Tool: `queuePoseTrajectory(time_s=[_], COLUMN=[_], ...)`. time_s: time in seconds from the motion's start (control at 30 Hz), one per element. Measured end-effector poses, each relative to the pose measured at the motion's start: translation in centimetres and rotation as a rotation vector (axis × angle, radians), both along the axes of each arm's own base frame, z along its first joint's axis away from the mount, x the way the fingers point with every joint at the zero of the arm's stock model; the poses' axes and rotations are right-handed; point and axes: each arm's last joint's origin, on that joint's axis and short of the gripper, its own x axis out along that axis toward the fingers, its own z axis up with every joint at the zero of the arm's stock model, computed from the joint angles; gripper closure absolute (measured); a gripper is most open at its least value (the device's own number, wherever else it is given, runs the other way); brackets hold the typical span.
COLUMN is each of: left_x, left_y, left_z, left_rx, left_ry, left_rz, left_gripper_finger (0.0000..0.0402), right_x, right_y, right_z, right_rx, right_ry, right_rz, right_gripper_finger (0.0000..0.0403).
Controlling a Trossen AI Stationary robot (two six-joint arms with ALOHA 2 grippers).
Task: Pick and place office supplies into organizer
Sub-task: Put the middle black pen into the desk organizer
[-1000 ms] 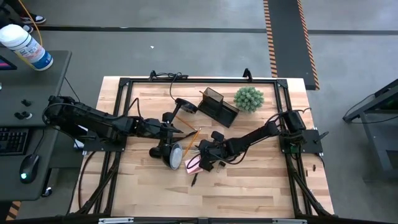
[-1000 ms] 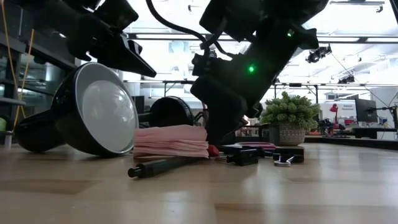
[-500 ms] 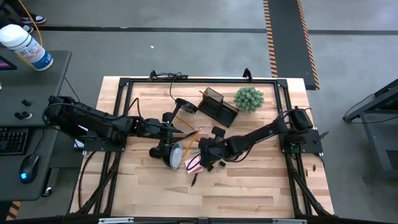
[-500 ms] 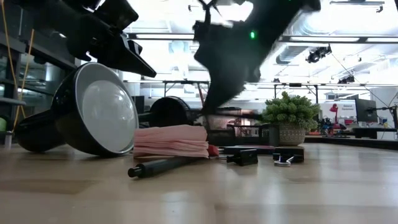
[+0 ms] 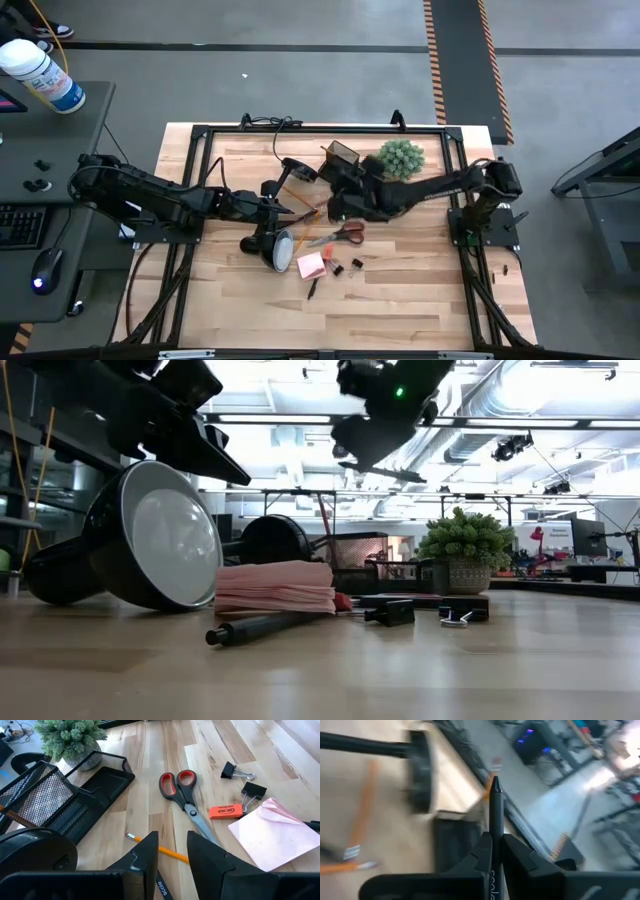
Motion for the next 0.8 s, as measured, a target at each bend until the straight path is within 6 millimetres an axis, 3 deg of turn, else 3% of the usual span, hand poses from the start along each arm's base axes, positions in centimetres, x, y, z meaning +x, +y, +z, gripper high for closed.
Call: queuePoseTrajectory(time_s=[0.2,0.33,0.6,0.8], left_x=[0.0,0.0,0.0,0.0], left_y=[0.0,0.0,0.0,0.0], left_z=[0.0,0.0,0.0,0.1], left_rx=[0.000,0.000,0.001,0.001], left_ry=[0.000,0.000,0.000,-0.009], left_rz=[0.000,-0.001,-0.001,-0.001], left_gripper_finger=[0.0309,0.0309,0.0309,0.0309], right_x=[0.2,-0.1,-2.7,-5.3], right_y=[-4.7,-6.9,-8.9,-10.6], right_z=[-2.0,-3.4,-3.6,-5.6], right_rx=[-0.026,-0.053,-0.130,-0.121], right_ry=[-0.035,-0.159,-0.488,-0.679], right_rz=[-0.037,0.006,0.136,0.181], right_gripper_finger=[0.0389,0.0389,0.0389,0.0389])
